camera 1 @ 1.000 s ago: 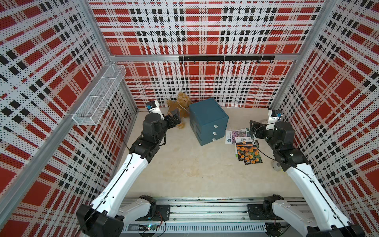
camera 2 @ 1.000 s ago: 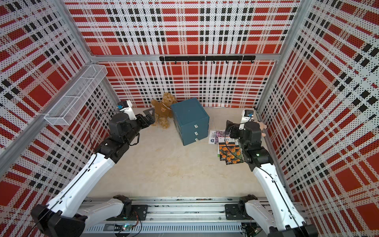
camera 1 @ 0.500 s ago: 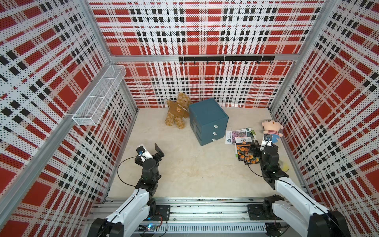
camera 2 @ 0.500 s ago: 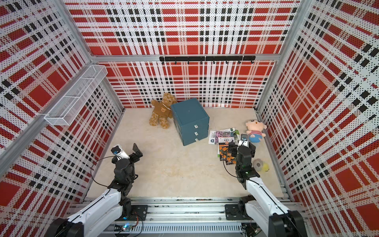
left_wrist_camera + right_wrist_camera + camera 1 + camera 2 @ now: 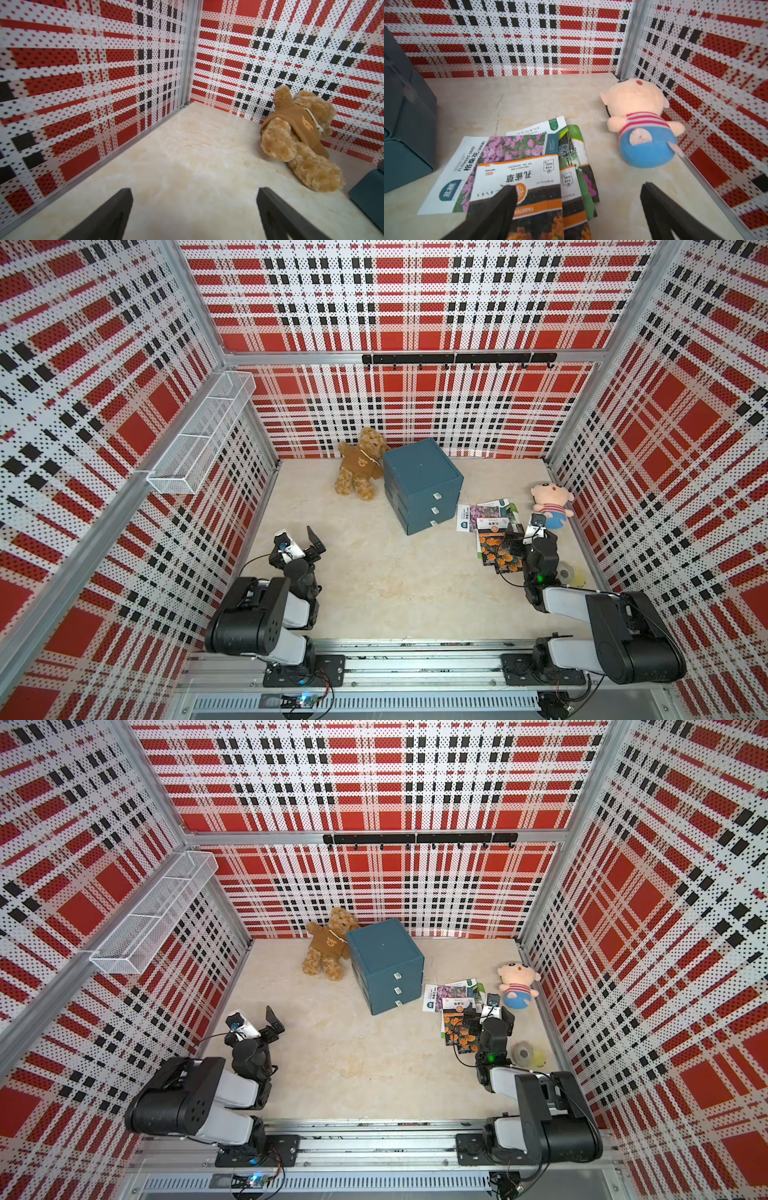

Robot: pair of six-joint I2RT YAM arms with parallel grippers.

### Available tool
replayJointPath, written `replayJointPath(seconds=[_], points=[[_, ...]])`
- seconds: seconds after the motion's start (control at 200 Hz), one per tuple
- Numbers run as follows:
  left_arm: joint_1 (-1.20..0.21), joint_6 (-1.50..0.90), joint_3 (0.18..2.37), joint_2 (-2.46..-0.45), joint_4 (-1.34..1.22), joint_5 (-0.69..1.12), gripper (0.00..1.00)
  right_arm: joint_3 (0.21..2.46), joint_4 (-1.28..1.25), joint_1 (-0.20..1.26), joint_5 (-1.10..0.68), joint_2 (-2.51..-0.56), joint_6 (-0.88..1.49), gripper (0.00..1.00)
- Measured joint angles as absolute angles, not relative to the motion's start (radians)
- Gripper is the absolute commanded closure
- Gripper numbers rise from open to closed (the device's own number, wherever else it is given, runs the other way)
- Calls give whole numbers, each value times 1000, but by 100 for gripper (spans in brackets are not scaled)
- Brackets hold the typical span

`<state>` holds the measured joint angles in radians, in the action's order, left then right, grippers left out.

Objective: Take the seed bags out of the drawer
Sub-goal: Reset both arms

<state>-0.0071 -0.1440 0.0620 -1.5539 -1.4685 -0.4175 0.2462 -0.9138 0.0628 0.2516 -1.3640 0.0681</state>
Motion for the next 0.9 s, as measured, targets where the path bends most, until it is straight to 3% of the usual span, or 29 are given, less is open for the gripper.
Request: replayJointPath(seconds=[0.241,0.902], points=[[-7,-120,138,-1562,-1475,-370,1,283,-1037,49,155,-1549,59,0],[-20,-98,189,-1563,-1419,-369,1,317,-1038,38,104,-1552,59,0]])
